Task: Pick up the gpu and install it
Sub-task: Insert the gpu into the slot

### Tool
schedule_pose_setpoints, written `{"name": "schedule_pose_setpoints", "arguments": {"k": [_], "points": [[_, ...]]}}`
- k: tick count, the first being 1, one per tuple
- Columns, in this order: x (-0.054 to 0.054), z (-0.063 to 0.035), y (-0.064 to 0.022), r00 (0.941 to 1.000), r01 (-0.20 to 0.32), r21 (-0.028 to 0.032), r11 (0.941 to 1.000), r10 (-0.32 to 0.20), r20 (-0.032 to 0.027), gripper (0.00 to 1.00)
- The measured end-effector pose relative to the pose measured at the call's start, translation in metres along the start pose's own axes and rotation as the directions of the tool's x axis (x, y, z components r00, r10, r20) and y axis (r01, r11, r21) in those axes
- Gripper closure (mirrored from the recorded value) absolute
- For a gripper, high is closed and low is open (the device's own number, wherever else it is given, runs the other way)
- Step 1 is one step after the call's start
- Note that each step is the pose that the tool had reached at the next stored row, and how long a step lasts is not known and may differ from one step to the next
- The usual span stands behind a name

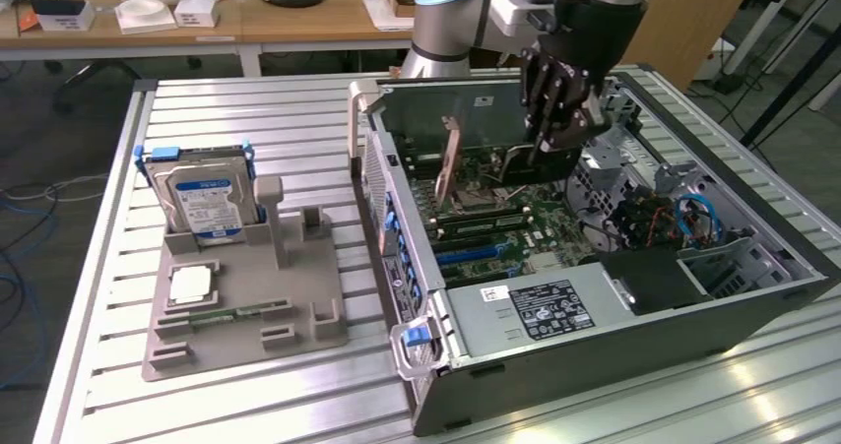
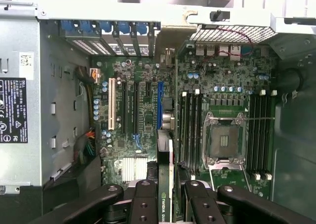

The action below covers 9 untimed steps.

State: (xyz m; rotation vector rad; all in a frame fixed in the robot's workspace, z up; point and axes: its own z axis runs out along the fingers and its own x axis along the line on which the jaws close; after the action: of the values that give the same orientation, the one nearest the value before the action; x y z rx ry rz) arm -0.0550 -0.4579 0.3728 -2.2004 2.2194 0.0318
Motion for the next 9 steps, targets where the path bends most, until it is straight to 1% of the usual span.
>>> {"name": "schedule_pose_setpoints", "arguments": {"k": [9], "points": [[0.0002,0.0089,-0.0001,1.0000,0.000,0.0000,1.0000,0.000,-0.0001,0.74]]}}
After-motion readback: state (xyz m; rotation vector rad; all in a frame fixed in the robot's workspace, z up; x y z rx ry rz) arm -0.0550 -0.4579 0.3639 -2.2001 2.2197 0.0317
